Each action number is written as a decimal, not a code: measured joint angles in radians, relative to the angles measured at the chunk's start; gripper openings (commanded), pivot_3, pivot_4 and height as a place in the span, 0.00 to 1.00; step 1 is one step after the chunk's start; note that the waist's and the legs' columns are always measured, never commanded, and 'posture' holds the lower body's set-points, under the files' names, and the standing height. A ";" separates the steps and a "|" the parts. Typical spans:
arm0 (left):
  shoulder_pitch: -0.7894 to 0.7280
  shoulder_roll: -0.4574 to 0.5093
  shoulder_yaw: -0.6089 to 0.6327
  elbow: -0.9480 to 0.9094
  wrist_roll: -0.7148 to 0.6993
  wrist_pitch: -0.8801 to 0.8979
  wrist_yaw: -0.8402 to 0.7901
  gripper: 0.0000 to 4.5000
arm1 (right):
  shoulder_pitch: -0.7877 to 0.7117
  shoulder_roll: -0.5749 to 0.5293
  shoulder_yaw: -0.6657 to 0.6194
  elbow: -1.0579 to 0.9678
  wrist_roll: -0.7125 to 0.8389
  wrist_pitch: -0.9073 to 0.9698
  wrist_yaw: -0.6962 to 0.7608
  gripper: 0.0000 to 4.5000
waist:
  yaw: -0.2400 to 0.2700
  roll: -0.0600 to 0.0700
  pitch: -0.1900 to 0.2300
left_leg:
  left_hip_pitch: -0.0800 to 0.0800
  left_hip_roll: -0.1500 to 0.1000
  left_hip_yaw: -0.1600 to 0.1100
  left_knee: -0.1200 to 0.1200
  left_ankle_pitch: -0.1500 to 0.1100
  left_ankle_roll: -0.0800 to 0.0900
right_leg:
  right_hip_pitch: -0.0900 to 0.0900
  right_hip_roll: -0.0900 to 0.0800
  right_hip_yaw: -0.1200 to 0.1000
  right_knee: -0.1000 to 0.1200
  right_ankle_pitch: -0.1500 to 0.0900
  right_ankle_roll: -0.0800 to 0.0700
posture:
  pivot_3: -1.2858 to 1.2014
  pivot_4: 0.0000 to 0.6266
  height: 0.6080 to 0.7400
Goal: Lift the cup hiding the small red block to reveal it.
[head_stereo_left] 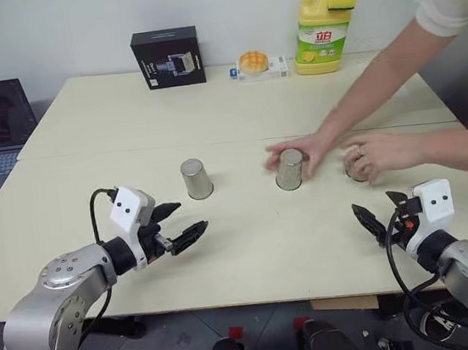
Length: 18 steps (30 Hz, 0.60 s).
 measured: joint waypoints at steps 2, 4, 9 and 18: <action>0.000 0.000 0.000 -0.002 0.000 0.000 0.000 1.00 | 0.000 -0.003 0.000 0.003 0.000 -0.003 0.008 0.99 | 0.000 0.000 0.000 | 0.000 0.000 0.000 0.000 0.000 0.000 | 0.000 0.000 0.000 0.000 0.000 0.000 | 0.52 0.24 1.00; 0.001 0.000 0.000 -0.003 -0.001 0.000 0.000 1.00 | 0.000 -0.003 0.003 0.011 -0.001 -0.012 0.019 0.99 | 0.000 0.000 0.000 | 0.000 0.000 0.000 0.000 0.000 0.000 | 0.000 0.000 0.000 0.000 0.000 0.000 | 0.52 0.24 1.00; 0.019 -0.002 0.004 -0.017 -0.003 -0.022 -0.008 1.00 | -0.004 -0.043 0.100 0.010 0.004 -0.044 0.125 0.99 | -0.001 0.000 0.000 | 0.000 0.000 0.000 0.000 0.000 0.000 | 0.000 0.000 0.000 0.000 0.000 0.000 | 0.52 0.24 1.00; 0.137 -0.008 -0.018 -0.158 0.032 -0.236 -0.109 1.00 | -0.349 0.085 0.286 0.450 -0.191 -0.268 0.109 0.99 | -0.008 -0.001 0.000 | 0.001 0.000 0.002 0.000 0.000 0.000 | 0.000 0.000 0.002 0.000 0.002 0.000 | 0.52 0.24 1.00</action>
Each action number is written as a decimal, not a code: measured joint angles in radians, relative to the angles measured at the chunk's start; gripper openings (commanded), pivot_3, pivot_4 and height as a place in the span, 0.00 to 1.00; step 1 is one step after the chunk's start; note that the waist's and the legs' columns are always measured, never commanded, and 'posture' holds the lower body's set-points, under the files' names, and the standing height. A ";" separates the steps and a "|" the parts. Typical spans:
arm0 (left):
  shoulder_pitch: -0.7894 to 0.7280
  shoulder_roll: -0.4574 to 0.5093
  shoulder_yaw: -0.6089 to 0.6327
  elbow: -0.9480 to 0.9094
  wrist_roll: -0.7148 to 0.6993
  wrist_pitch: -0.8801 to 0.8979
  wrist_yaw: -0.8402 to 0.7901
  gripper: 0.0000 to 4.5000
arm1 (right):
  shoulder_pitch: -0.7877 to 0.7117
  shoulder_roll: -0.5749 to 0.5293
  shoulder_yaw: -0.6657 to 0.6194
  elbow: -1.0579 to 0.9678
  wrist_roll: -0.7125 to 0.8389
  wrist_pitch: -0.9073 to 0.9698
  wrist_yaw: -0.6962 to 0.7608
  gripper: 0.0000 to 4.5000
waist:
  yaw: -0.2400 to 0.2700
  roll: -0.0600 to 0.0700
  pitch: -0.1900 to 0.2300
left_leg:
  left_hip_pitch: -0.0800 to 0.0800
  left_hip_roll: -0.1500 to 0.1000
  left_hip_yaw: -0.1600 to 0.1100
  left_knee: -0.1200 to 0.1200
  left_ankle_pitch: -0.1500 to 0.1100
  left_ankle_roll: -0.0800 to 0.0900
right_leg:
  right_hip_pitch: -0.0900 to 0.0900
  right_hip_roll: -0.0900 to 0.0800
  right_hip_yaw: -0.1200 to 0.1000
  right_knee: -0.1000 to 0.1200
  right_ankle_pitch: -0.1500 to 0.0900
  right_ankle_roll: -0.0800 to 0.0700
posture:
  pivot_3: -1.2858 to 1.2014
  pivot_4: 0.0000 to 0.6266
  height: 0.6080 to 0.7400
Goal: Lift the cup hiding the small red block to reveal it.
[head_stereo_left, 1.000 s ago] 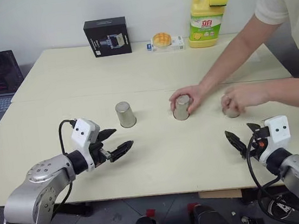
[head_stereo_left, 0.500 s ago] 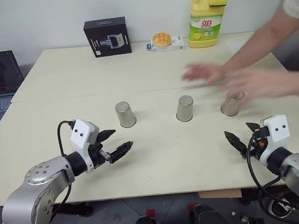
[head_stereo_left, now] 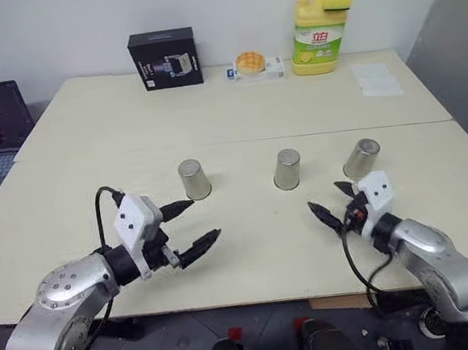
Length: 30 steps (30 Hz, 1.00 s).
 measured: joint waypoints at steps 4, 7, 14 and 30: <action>0.023 0.003 -0.006 -0.009 0.011 -0.027 -0.011 1.00 | -0.132 0.074 0.037 0.213 -0.046 -0.082 0.001 0.99 | 0.000 0.001 0.000 | -0.001 0.000 0.000 0.000 0.000 0.000 | -0.001 0.000 0.000 0.000 0.002 -0.005 | 0.52 0.24 1.00; 0.033 0.003 -0.003 -0.008 0.013 -0.029 -0.004 1.00 | -0.201 0.116 0.038 0.313 -0.045 -0.119 0.011 0.99 | 0.000 0.001 0.000 | -0.001 0.000 0.000 0.000 0.000 0.000 | -0.001 0.000 0.000 0.000 0.002 -0.005 | 0.52 0.24 1.00; 0.044 0.002 0.001 -0.008 0.012 -0.030 0.015 1.00 | -0.355 0.181 0.038 0.538 -0.075 -0.230 0.021 0.99 | 0.000 0.001 0.001 | -0.001 0.000 -0.001 0.000 0.000 0.000 | -0.001 0.000 -0.001 0.000 0.002 -0.005 | 0.52 0.24 1.00; 0.022 0.000 0.008 -0.007 0.001 -0.013 0.062 1.00 | -0.393 0.193 0.004 0.429 -0.074 -0.245 -0.013 0.61 | 0.000 0.003 0.002 | -0.002 0.000 -0.003 0.000 0.000 0.000 | -0.002 0.000 -0.002 0.001 0.002 -0.005 | 0.52 0.24 1.00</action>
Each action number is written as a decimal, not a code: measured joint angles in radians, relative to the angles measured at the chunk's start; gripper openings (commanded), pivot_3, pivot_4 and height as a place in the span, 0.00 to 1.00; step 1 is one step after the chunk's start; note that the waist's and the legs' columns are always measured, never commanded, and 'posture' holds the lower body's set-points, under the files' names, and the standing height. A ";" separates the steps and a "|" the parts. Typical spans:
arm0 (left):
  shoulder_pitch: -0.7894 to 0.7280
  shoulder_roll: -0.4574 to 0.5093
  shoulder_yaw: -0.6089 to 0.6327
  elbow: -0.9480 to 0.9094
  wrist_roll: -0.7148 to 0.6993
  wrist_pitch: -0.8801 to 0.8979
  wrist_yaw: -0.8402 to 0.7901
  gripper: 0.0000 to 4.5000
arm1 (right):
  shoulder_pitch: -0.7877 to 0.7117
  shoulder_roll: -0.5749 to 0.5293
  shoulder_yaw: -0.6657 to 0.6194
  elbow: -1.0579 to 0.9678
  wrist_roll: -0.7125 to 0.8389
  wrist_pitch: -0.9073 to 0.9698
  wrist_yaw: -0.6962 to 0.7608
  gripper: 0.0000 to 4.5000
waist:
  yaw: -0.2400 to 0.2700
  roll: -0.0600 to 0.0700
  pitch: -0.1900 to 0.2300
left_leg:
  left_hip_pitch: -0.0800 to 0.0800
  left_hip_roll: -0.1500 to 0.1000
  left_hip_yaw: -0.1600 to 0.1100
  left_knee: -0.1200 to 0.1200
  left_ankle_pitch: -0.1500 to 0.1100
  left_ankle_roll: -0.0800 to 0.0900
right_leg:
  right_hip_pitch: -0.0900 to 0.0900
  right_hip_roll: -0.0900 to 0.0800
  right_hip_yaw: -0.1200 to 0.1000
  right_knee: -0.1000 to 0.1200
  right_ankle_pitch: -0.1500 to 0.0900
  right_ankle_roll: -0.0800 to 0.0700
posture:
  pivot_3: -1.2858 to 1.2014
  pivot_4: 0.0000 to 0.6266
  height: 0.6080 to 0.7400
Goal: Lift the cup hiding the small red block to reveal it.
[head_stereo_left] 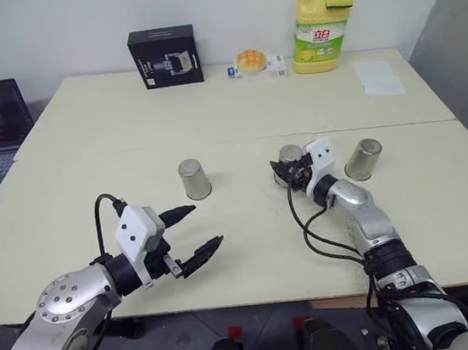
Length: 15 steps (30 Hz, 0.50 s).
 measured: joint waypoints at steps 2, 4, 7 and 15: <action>-0.018 -0.001 0.000 0.000 -0.011 0.012 0.010 1.00 | 0.005 -0.004 -0.017 -0.120 0.014 0.069 -0.031 0.61 | 0.001 0.000 0.000 | 0.000 0.000 -0.001 0.000 0.000 0.000 | 0.000 0.000 -0.001 0.000 0.000 0.000 | 0.52 0.24 1.00; -0.022 -0.001 0.001 0.000 -0.012 0.014 0.015 1.00 | 0.021 -0.019 -0.037 -0.233 0.022 0.148 -0.075 0.61 | 0.002 0.000 0.000 | 0.000 0.000 -0.001 0.000 0.000 0.000 | 0.001 0.000 -0.001 0.000 0.000 0.000 | 0.52 0.24 1.00; -0.017 -0.001 -0.001 0.006 -0.011 0.014 0.011 1.00 | 0.076 -0.054 -0.069 -0.286 0.013 0.226 -0.125 0.61 | 0.006 -0.001 0.000 | 0.000 -0.001 -0.001 0.000 0.000 0.000 | 0.001 -0.001 -0.001 -0.001 0.000 0.000 | 0.52 0.24 1.00; -0.015 0.000 -0.014 0.006 -0.008 0.012 -0.009 1.00 | 0.130 -0.037 -0.094 -0.159 0.021 0.221 -0.128 0.68 | -0.014 0.000 0.000 | 0.001 0.001 0.001 0.000 0.000 0.000 | 0.000 0.001 0.001 0.000 0.000 0.000 | 0.52 0.24 1.00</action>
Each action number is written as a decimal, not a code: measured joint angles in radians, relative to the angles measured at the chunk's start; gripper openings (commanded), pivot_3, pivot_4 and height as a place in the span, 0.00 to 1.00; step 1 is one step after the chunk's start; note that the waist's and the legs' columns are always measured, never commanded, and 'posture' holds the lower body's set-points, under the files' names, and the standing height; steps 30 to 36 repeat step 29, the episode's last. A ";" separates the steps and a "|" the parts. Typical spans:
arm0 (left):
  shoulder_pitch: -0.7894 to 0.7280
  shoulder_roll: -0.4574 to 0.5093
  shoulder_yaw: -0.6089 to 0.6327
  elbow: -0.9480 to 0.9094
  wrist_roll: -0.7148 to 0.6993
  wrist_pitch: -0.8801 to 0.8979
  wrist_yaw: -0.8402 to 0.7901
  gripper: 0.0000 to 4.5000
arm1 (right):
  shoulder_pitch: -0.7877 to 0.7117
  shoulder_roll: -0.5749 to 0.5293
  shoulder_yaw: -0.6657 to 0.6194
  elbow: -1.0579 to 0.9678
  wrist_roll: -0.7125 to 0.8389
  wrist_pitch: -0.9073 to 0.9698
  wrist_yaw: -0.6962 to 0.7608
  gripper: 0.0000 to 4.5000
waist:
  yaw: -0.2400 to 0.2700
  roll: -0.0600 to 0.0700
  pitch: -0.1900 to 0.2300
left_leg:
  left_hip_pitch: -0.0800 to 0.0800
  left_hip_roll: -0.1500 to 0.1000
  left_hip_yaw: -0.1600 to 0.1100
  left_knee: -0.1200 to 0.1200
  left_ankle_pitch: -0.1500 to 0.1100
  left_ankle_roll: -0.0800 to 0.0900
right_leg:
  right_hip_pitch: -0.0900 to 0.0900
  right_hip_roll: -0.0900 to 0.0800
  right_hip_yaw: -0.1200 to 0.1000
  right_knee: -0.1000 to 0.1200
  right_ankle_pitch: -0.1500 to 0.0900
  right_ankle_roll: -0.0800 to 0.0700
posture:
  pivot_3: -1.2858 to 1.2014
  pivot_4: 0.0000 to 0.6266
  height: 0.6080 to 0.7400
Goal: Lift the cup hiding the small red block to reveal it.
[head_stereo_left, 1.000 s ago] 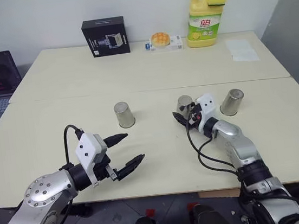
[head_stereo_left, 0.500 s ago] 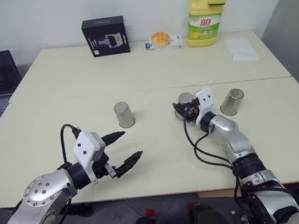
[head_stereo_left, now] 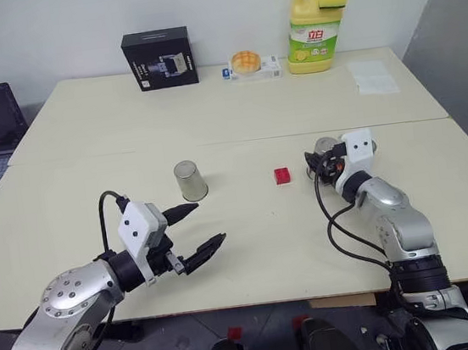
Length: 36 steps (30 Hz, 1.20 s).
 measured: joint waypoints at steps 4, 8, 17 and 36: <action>0.000 0.007 0.000 0.007 0.012 -0.005 -0.013 1.00 | 0.001 0.009 0.023 0.099 -0.032 -0.090 0.016 0.89 | -0.002 0.000 0.000 | 0.000 -0.001 0.001 0.000 0.000 0.000 | 0.000 -0.001 0.000 0.000 0.000 0.000 | 0.52 0.24 1.00; -0.008 0.005 0.000 0.008 0.014 -0.003 -0.012 1.00 | 0.018 0.008 0.022 0.124 -0.041 -0.133 0.014 1.00 | -0.001 0.000 0.000 | -0.001 -0.001 0.000 0.000 0.000 0.000 | 0.000 -0.001 0.000 -0.001 0.000 0.000 | 0.52 0.24 1.00; -0.003 -0.009 -0.008 0.001 0.011 0.006 0.007 1.00 | 0.297 -0.089 0.018 -0.220 -0.012 0.008 0.049 1.00 | 0.014 0.000 0.000 | -0.001 -0.001 -0.001 -0.001 0.000 0.000 | 0.000 -0.001 -0.001 -0.001 0.000 0.000 | 0.52 0.24 1.00; 0.040 0.006 0.002 0.001 0.017 0.023 0.008 1.00 | 0.571 -0.330 -0.092 -0.855 0.287 0.314 0.208 1.00 | 0.014 -0.001 0.000 | 0.002 0.000 -0.001 0.002 0.000 0.000 | 0.003 0.000 0.000 -0.001 -0.003 0.006 | 0.52 0.24 1.00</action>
